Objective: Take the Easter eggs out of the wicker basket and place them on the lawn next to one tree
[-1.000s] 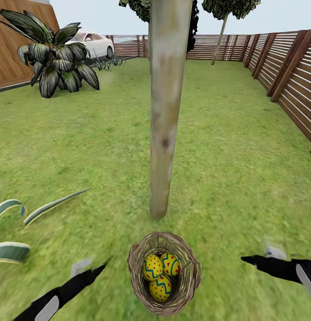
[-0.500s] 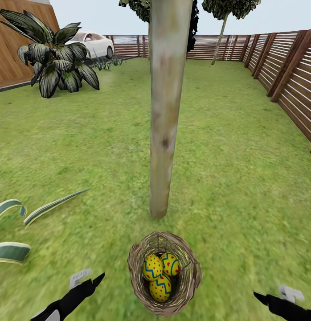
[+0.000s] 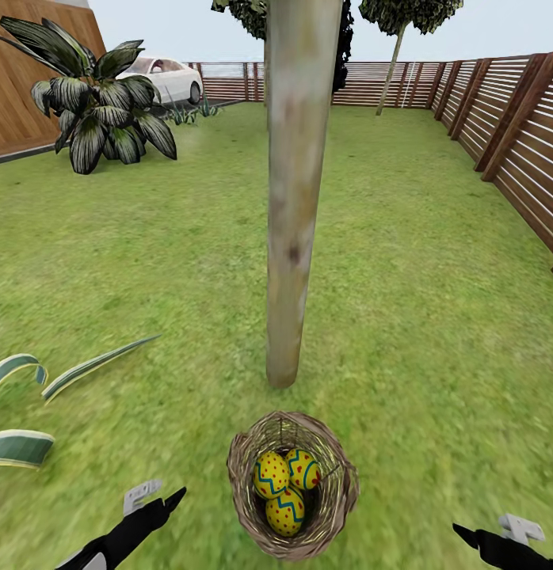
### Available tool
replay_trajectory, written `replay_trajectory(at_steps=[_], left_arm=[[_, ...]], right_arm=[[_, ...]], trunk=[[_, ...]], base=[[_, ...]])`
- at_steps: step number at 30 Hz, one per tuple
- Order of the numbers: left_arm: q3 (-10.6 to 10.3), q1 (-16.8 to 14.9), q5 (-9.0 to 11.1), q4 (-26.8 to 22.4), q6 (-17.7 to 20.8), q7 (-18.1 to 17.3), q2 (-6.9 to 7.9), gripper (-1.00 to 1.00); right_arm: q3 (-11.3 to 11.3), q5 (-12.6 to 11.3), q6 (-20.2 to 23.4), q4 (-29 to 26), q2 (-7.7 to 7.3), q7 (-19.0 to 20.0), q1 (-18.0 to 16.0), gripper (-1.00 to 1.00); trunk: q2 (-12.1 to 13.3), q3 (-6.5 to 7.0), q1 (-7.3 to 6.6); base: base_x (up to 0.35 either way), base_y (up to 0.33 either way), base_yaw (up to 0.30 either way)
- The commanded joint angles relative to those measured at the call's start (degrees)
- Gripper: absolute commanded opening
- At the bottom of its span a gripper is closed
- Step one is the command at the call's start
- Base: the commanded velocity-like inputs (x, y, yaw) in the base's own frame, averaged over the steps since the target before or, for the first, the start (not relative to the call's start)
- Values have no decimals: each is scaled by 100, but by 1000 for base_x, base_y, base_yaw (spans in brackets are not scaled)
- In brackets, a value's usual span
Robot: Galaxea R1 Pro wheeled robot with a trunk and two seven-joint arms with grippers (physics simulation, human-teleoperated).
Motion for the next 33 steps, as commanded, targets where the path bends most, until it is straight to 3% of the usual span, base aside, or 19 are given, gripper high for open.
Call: replay_trajectory(at_steps=[1, 5, 8, 9, 13, 16, 17, 18, 19, 20, 22, 24, 26, 31, 33], left_arm=[[-49, -4, 33, 8, -42, -1, 4, 100], [-47, -4, 33, 11, -44, 8, 10, 100], [-47, -4, 33, 11, -43, 9, 12, 100], [-47, -4, 33, 11, -43, 9, 12, 100], [-47, -4, 33, 7, -44, 8, 13, 100], [-43, -4, 33, 5, -44, 4, 18, 100], [-39, -4, 37, 3, -44, 2, 27, 100], [-37, -4, 38, 3, -44, 2, 31, 100], [-36, -4, 40, 4, -44, 1, 39, 100], [-37, -4, 37, 3, -44, 3, 42, 100], [-37, -4, 39, 4, -44, 4, 41, 100], [-38, -4, 37, 3, -44, 3, 40, 100], [-43, -4, 35, 2, -44, 1, 33, 100], [-46, -4, 33, 2, -44, 2, 24, 100], [-46, -4, 33, 2, -44, 1, 22, 100]], right_arm=[[-20, -23, 22, -4, 0, 26, -3, 100], [-15, -6, 89, -420, 0, -57, -18, 100], [-5, 24, 392, -1252, 39, -771, -41, 100], [-1, 32, 648, -1600, 126, -1108, -46, 100], [18, 66, 2044, -2877, 755, -2365, -70, 100], [37, 77, 2674, -3812, 1168, -2840, -79, 100], [59, 81, 2851, -4238, 1430, -2930, -82, 100], [68, 82, 2905, -4368, 1536, -2951, -82, 100], [120, 116, 3061, -4708, 1893, -3008, -82, 100], [190, 202, 3138, -4884, 2125, -3069, -83, 100], [446, 554, 3222, -5115, 2457, -3233, -84, 100], [822, 972, 3262, -5211, 2638, -3348, -85, 100], [1265, 1238, 3279, -5256, 2743, -3403, -83, 100], [1894, 1336, 3281, -5276, 2926, -3423, -82, 100], [2361, 1343, 3281, -5277, 2979, -3422, -83, 100]], trunk=[[-2, -4, 0], [-2, -4, 0], [-2, -4, 0], [-2, -4, 0], [-2, -4, 0], [-2, -4, 0], [-2, -4, 0], [-2, -4, 0], [-2, -4, 0], [-2, -4, 0], [-2, -4, 0], [-2, -4, 0], [-2, -4, 0], [-2, -4, 0], [-2, -4, 0]], base=[[0, 0, 0], [0, 0, 0], [0, 0, 0], [0, 0, 0], [0, 0, 0], [0, 0, 0], [0, 0, 0], [0, 0, 0], [0, 0, 0], [0, 0, 0], [0, 0, 0], [0, 0, 0], [0, 0, 0], [0, 0, 0], [0, 0, 0]])
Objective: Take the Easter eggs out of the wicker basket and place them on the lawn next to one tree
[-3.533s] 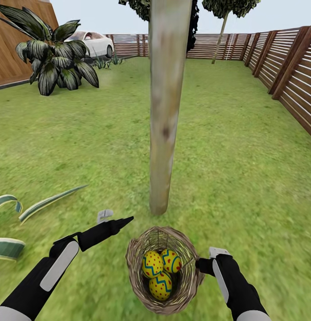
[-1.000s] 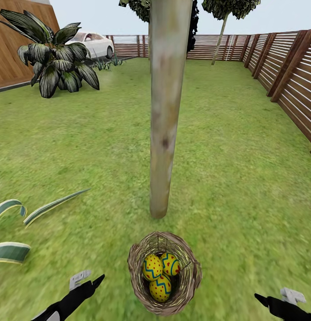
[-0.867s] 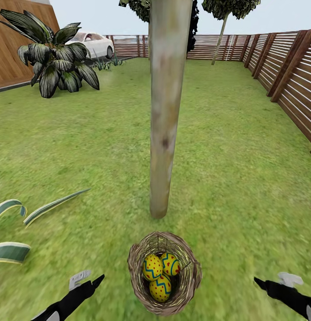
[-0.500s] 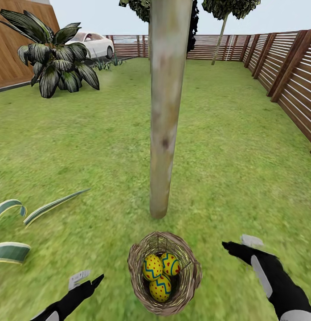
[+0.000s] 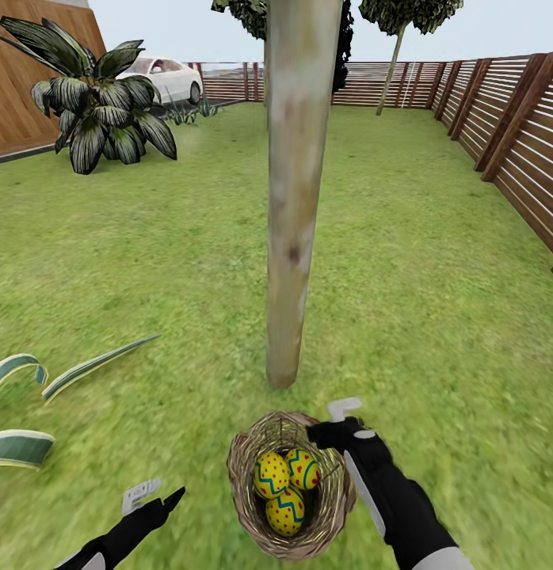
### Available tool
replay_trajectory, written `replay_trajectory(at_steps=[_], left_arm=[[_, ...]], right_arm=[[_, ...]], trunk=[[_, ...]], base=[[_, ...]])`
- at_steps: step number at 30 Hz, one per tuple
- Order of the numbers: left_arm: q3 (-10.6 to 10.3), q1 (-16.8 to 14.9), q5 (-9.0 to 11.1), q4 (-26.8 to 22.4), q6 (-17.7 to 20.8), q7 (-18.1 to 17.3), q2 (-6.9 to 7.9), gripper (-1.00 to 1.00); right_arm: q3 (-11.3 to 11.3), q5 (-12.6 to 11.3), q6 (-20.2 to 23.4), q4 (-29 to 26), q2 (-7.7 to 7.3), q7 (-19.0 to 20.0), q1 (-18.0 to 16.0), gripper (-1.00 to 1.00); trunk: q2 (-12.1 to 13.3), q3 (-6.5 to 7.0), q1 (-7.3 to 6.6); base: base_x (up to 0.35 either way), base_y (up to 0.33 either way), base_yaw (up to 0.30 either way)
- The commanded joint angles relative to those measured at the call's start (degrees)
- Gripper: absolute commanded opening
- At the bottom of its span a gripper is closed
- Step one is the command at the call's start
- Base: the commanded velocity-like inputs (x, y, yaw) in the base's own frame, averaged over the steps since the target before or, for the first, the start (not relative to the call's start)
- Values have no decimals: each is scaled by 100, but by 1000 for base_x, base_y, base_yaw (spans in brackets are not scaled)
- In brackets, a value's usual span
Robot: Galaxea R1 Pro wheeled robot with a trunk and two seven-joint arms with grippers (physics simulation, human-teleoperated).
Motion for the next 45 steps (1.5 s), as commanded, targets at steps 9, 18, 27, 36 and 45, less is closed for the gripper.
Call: replay_trajectory(at_steps=[9, 18, 27, 36, 45], left_arm=[[-50, -4, 33, 6, -40, -7, -5, 100], [-50, -4, 33, 6, -40, -7, -5, 100], [-49, -4, 33, 6, -40, -7, -5, 100], [-48, -4, 33, 6, -40, -7, -5, 100], [-52, -4, 33, 7, -40, -7, -5, 100]], right_arm=[[1637, -4, 26, 115, 34, 3, -2, 100], [1789, -5, 21, 931, 64, 1, -2, 100], [1789, -19, 12, 1077, 69, 3, -2, 100], [1789, -23, 6, 1082, 70, 4, -2, 100], [1789, -23, 9, 1081, 64, 4, -2, 100]], trunk=[[-2, -4, 0], [-2, -4, 0], [-2, -4, 0], [-2, -4, 0], [-2, -4, 0]], base=[[0, 0, 0], [0, 0, 0], [0, 0, 0], [0, 0, 0], [104, 0, 0]])
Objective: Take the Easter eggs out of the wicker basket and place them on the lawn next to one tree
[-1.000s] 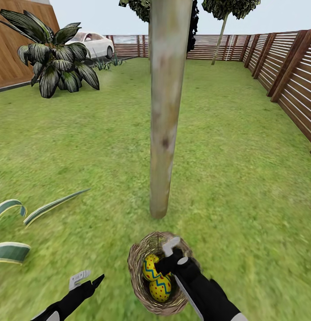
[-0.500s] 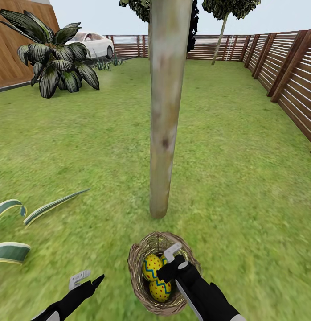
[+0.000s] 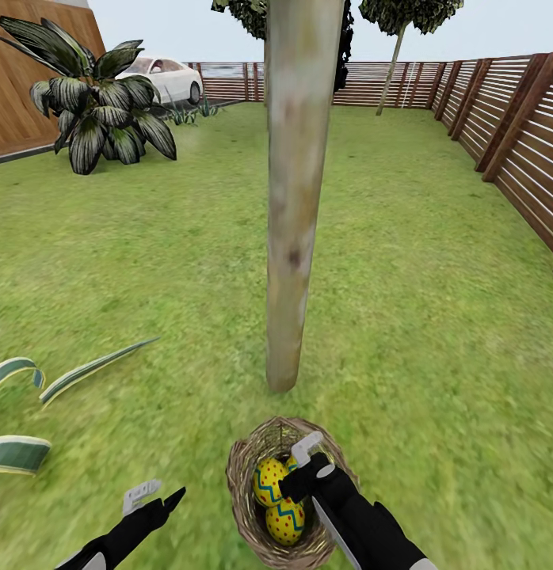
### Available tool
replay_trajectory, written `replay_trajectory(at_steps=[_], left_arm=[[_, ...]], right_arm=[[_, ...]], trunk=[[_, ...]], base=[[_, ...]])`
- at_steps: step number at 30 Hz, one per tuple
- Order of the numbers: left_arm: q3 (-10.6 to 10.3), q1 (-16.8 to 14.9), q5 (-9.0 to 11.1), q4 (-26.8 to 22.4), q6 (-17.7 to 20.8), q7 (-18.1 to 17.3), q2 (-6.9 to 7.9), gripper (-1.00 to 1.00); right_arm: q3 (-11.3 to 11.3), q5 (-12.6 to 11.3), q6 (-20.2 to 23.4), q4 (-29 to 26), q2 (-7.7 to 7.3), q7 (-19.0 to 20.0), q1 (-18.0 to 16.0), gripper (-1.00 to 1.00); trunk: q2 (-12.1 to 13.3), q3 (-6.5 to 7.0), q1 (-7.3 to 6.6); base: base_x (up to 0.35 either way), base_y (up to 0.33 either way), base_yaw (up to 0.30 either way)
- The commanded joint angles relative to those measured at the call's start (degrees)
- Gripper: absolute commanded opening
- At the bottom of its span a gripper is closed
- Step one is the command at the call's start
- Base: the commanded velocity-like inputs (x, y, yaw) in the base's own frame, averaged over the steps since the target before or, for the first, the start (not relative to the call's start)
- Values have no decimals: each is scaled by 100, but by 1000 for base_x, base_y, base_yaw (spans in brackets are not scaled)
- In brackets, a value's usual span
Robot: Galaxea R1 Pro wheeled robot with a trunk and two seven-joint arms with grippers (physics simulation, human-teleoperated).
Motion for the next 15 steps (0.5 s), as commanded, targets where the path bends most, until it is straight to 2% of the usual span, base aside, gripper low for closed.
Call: replay_trajectory(at_steps=[1, 15], left_arm=[[-48, -4, 33, 7, -41, -6, 4, 100], [-45, -4, 33, 6, -41, -6, 4, 100]], right_arm=[[7, -3, 29, -6, -2, -5, -3, 100], [7, -3, 28, -8, -5, -6, -3, 100]], trunk=[[-2, -4, 0], [-2, -4, 0]], base=[[17, 0, 0], [2, 0, 0]])
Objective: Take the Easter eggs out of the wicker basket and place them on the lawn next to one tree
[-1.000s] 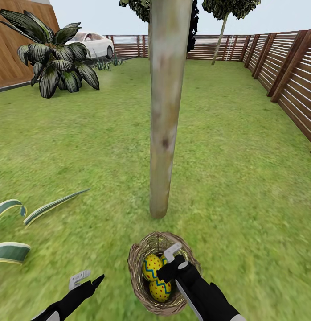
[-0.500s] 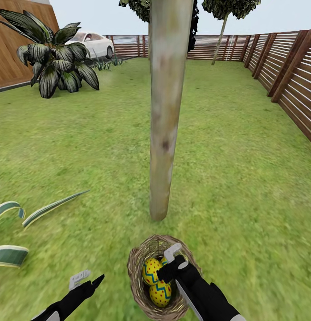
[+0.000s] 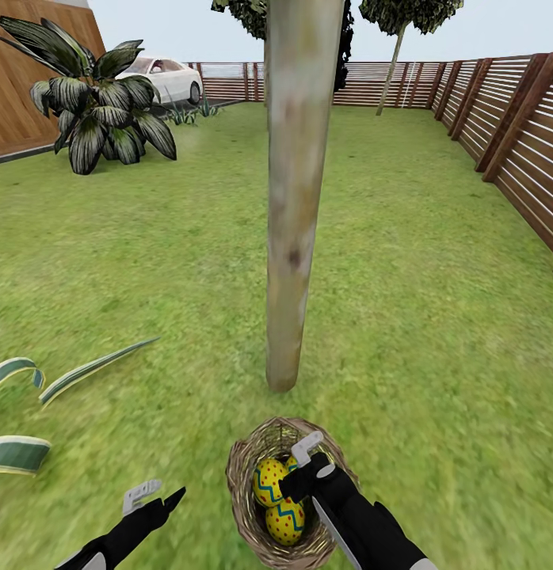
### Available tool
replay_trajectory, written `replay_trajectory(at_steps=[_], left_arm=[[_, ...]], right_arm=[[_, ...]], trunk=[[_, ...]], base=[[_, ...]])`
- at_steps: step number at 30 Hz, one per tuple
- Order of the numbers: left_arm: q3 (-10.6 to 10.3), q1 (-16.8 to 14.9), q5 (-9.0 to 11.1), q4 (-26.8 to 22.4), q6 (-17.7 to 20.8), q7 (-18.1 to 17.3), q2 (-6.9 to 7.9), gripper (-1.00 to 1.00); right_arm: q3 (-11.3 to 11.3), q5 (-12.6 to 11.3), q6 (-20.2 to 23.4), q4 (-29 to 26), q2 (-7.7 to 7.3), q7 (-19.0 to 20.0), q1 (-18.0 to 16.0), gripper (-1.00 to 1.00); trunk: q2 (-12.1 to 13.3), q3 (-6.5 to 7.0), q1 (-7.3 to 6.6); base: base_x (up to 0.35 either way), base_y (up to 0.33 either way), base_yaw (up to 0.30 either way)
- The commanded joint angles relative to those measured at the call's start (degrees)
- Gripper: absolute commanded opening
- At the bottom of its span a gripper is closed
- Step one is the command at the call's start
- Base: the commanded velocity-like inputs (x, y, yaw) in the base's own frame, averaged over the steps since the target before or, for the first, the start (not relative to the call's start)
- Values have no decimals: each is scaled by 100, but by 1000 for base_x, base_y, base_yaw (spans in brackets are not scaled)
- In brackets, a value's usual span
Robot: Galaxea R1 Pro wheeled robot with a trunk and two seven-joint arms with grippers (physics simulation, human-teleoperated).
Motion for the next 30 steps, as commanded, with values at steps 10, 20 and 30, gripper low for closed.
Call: replay_trajectory(at_steps=[10, 20, 30], left_arm=[[-48, -4, 33, 6, -32, -10, 4, 100], [-48, -4, 33, 6, -32, -6, 4, 100], [-48, -4, 33, 6, -32, -11, 4, 100]], right_arm=[[7, -3, 32, -5, -1, -4, -3, 100], [1, 3, 6, -11, 0, -4, -3, 100], [1, 6, -10, -14, -1, -4, -3, 100]], trunk=[[-2, -4, 0], [-163, -76, 88], [-403, -197, 219]], base=[[0, 0, 0], [0, 0, 0], [0, 0, 0]])
